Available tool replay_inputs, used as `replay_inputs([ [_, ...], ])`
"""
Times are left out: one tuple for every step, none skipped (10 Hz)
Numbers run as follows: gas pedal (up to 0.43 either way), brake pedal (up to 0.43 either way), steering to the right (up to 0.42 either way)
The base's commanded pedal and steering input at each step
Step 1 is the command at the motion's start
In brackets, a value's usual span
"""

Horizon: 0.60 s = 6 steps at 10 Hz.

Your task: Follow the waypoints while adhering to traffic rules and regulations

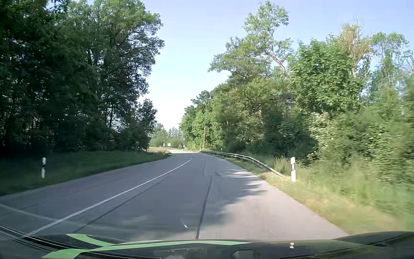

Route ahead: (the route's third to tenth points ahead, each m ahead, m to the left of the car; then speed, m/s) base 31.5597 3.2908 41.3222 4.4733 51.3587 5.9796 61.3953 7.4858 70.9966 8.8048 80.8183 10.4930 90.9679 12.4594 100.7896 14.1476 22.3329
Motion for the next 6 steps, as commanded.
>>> replay_inputs([
  [0.157, 0.0, -0.023],
  [0.169, 0.0, -0.021],
  [0.177, 0.0, -0.021],
  [0.177, 0.0, -0.021],
  [0.189, 0.0, -0.021],
  [0.189, 0.0, -0.021],
])
